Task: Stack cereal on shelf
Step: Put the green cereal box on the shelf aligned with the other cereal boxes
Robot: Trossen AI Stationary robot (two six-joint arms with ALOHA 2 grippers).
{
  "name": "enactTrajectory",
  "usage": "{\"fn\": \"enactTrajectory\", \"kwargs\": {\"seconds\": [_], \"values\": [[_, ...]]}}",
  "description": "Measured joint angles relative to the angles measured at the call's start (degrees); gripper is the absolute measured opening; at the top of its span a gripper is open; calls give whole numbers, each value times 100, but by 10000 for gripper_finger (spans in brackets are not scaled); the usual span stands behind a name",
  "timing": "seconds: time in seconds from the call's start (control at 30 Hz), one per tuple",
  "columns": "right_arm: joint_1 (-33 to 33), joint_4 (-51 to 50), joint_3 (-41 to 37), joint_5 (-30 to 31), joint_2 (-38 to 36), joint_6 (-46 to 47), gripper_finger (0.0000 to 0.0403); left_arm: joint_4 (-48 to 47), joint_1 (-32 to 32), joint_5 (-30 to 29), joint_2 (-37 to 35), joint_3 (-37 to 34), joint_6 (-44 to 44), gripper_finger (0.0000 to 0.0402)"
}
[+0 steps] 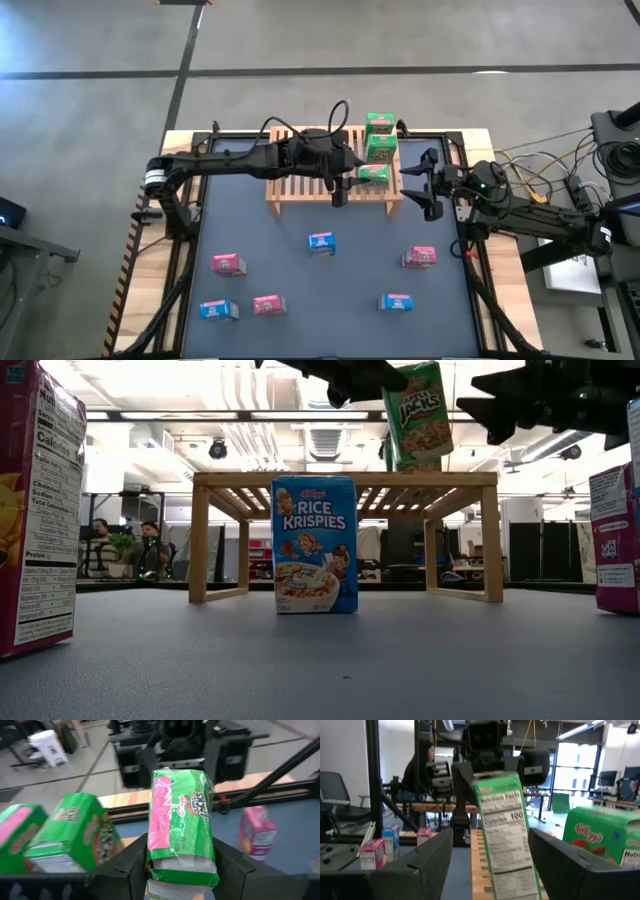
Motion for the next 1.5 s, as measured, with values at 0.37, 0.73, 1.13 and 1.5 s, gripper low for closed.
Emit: {"fn": "enactTrajectory", "kwargs": {"seconds": [0.37,0.73,1.13,1.5], "values": [[2,40,57,0,139,82,361,0,-53,358,0,0,-177,151],[428,38,201,132,304,-99,368,26,-51,347,0,0,-287,151],[896,56,544,759,1079,-374,367,-6,-177,408,0,0,-392,151],[904,56,573,748,1104,-324,275,-144,-184,382,0,0,-394,151]]}}
